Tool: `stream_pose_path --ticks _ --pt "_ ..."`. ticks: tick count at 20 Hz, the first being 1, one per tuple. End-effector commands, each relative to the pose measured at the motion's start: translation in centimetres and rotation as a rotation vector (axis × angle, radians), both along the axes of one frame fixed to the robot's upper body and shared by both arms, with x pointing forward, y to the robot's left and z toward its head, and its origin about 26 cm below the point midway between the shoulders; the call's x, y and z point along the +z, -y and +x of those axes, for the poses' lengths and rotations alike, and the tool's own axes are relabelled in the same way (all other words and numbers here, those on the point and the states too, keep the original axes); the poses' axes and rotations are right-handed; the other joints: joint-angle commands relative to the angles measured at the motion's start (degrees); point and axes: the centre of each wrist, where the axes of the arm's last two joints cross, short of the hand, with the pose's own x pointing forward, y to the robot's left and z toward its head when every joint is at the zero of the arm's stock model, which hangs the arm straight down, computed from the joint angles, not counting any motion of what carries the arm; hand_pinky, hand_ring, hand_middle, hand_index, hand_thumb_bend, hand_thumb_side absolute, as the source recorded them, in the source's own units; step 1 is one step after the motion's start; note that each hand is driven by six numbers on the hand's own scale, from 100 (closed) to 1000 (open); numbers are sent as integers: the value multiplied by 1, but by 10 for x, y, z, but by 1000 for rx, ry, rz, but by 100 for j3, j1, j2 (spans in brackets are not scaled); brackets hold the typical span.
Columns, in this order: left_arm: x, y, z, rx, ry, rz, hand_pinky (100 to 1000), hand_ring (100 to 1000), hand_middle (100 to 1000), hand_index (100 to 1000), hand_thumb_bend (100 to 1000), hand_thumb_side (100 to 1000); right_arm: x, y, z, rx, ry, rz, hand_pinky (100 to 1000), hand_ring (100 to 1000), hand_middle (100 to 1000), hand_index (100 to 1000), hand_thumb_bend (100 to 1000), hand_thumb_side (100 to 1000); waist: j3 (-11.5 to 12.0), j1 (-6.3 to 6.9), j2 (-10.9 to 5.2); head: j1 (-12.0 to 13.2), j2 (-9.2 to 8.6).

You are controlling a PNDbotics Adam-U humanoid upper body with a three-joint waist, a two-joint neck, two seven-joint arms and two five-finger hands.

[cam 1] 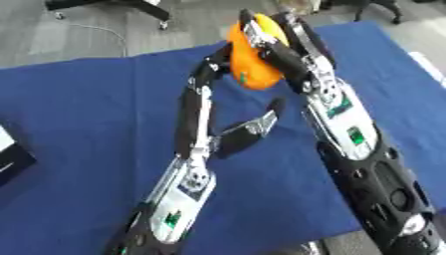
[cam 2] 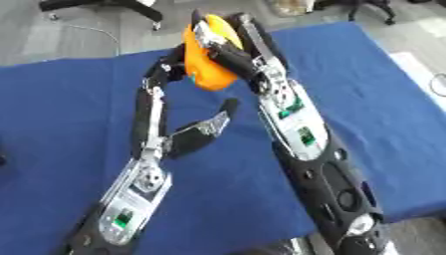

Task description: Pick up the objects with one hand, pass them to the other hand, and then place them into the box on the other side of the table.

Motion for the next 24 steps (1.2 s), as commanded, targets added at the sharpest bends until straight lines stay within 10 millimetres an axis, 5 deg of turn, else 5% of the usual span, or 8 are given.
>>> stream_pose_path --ticks 1,5,9,12,21,24 --pt "14 6 0 29 52 -57 720 675 710 886 454 313 8 -3 -4 37 11 15 485 278 100 119 100 443 -10 -88 39 -3 -15" --pt "15 4 3 110 60 -92 719 671 697 870 370 254 7 -3 -5 57 -14 30 486 280 100 120 100 443 -30 -97 47 -2 -15" --pt "14 1 7 175 73 -72 694 628 617 809 218 100 9 -4 -8 90 -16 38 487 281 100 120 100 444 -43 -109 51 7 -15" --pt "16 1 11 215 91 -45 613 538 518 708 100 100 12 -4 -10 110 -11 39 487 281 100 121 100 439 -52 -109 45 1 -15" --pt "19 10 13 169 127 -21 366 291 249 398 100 100 17 -5 -14 158 4 26 488 284 100 123 100 438 -70 -120 50 28 -15" --pt "21 10 12 147 141 -47 234 186 142 286 100 258 17 -4 -15 162 2 23 505 307 100 159 100 427 -74 -121 55 28 -15"
